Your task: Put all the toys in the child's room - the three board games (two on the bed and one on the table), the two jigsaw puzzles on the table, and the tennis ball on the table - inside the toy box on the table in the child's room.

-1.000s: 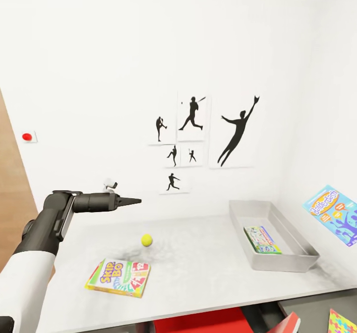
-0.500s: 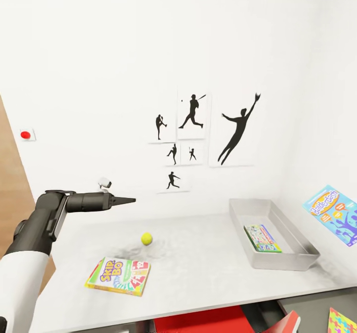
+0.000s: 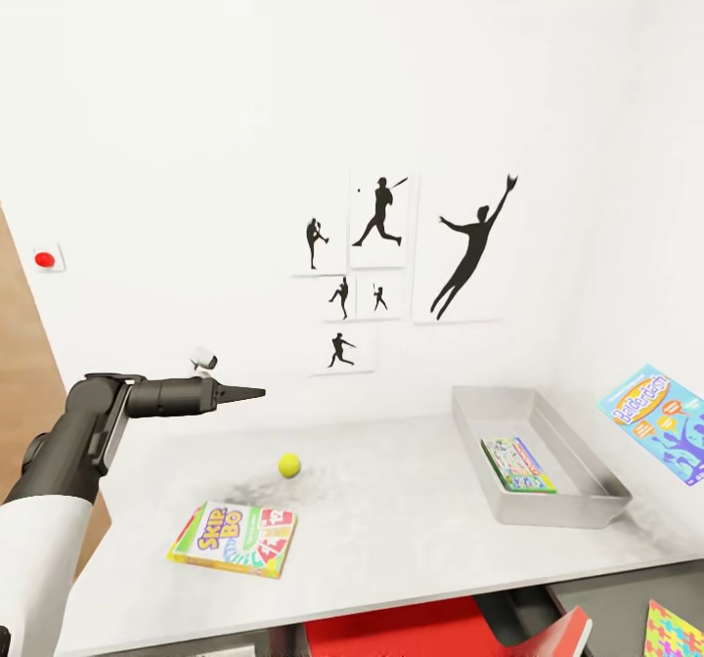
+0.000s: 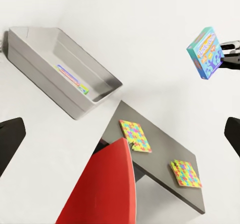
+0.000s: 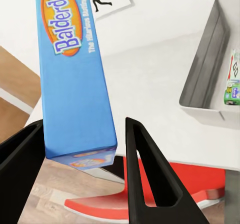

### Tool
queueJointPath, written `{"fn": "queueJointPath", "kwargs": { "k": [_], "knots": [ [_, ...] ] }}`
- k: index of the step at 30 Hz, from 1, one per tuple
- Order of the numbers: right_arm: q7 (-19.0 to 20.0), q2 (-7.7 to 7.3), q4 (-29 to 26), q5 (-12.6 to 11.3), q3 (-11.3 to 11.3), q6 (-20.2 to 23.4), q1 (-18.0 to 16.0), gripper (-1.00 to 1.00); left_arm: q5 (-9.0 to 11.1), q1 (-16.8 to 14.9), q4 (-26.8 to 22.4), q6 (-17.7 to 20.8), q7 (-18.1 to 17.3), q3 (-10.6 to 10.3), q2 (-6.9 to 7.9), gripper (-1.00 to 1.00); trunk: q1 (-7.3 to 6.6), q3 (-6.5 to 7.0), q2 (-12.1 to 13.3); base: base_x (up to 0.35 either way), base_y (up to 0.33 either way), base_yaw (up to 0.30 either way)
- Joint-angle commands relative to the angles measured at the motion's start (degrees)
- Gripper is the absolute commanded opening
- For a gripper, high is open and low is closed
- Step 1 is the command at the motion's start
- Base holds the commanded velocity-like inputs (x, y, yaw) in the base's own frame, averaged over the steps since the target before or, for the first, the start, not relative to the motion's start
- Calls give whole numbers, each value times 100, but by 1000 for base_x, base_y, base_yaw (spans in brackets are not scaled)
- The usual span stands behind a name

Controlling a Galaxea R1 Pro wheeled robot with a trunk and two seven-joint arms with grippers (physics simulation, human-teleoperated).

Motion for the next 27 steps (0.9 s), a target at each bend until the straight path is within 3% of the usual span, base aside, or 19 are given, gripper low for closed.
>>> {"fn": "queueJointPath", "kwargs": {
  "k": [1, 14, 27],
  "knots": [
    [12, -1, 4, -6, 5, 31, -8, -100, -53, -1, -5, 60, -46, 7, 0, 100, 2, -12, -5, 0, 0, 0],
    [38, 23, 5, -15, 5, 31, -12, -100, -61, -1, -8, 142, -46, 6, 119, 100, 2, -127, -5, 0, 0, 0],
    [40, 31, 7, -15, 1, 31, -12, -100, -58, -1, -53, 185, -46, 5, 205, 100, 2, -145, -5, 1, 0, 0]
  ]
}}
